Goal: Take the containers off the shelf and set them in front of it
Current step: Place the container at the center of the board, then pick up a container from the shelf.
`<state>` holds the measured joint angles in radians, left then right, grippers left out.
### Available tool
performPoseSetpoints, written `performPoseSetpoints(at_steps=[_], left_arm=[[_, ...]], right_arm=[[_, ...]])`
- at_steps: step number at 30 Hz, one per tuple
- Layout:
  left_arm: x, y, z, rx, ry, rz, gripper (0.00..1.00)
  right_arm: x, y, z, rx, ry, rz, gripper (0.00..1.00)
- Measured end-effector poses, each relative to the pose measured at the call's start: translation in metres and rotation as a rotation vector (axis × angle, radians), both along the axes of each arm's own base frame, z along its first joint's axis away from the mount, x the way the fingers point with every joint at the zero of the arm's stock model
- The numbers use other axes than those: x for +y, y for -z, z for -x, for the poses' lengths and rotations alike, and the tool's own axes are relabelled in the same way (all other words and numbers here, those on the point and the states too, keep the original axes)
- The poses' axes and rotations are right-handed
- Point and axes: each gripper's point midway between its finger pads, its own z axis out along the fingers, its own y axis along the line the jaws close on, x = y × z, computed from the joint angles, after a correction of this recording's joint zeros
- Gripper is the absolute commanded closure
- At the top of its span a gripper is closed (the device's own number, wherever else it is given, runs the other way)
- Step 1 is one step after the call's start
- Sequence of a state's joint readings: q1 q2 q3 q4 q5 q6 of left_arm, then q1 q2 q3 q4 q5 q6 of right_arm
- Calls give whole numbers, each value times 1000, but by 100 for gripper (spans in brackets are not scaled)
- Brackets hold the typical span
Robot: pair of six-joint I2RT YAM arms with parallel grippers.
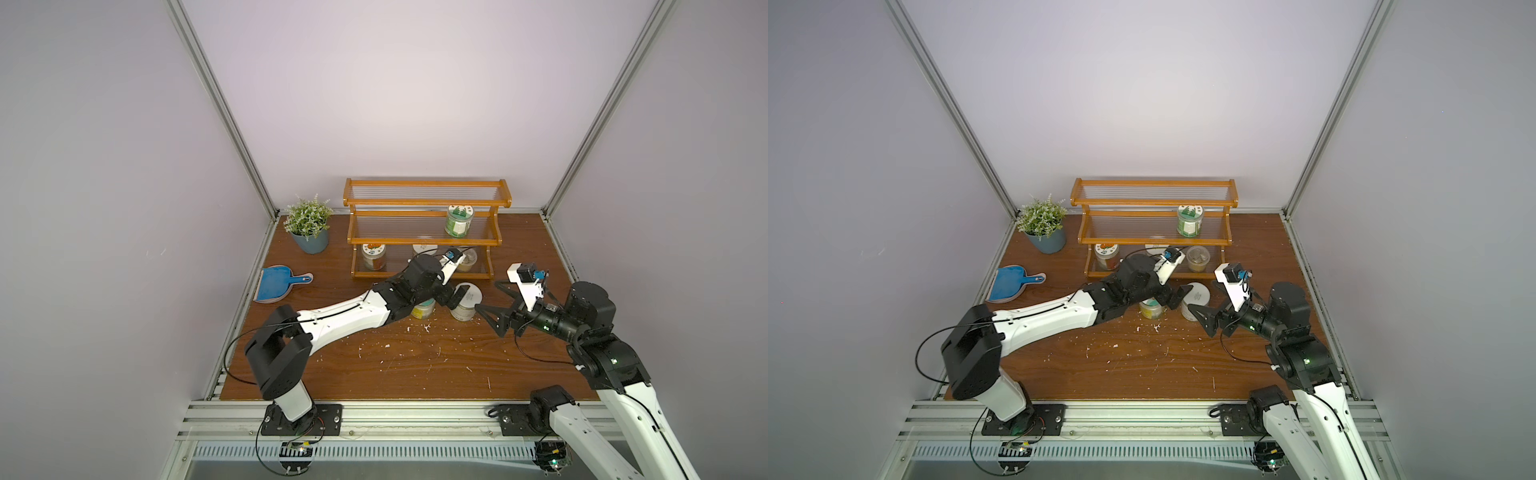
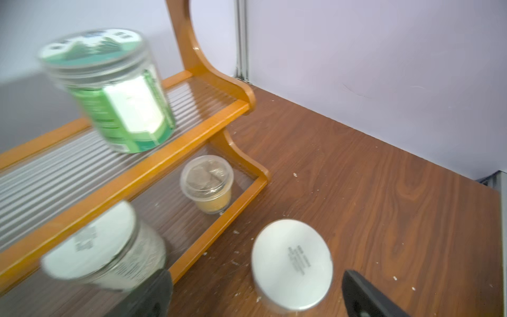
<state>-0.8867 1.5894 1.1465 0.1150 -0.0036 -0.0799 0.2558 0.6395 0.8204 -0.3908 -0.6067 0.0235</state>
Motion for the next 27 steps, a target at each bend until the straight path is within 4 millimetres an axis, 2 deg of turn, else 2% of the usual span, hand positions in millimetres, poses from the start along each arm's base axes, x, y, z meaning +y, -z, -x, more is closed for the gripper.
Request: performPoseSetpoints(at_steps=[4,8,12,15,18,24,27], left_arm=[[50,-23,-9,-5,-92,18,0],[96,-44,-21,-13,-185,60,0],[133,-50,-23,4,-241,100,0],[147,-52,-18,18,-247,120,0],[156,-51,-11,36,-241,133,0],[177,-53,0,51,-251,170,0],[180,-55,1,55,-251,180,0]], right_arm=[[-2,-2,-24,-5,61,-9,0],[-4,3,-62,4,147,-16,0],[-4,27,-104,52,219,5,0],[-5,47,-133,89,271,38,0],[-7,55,-157,91,315,53,0],[-7,40,-196,15,380,39,0],[-2,34,-216,-8,382,28,1]])
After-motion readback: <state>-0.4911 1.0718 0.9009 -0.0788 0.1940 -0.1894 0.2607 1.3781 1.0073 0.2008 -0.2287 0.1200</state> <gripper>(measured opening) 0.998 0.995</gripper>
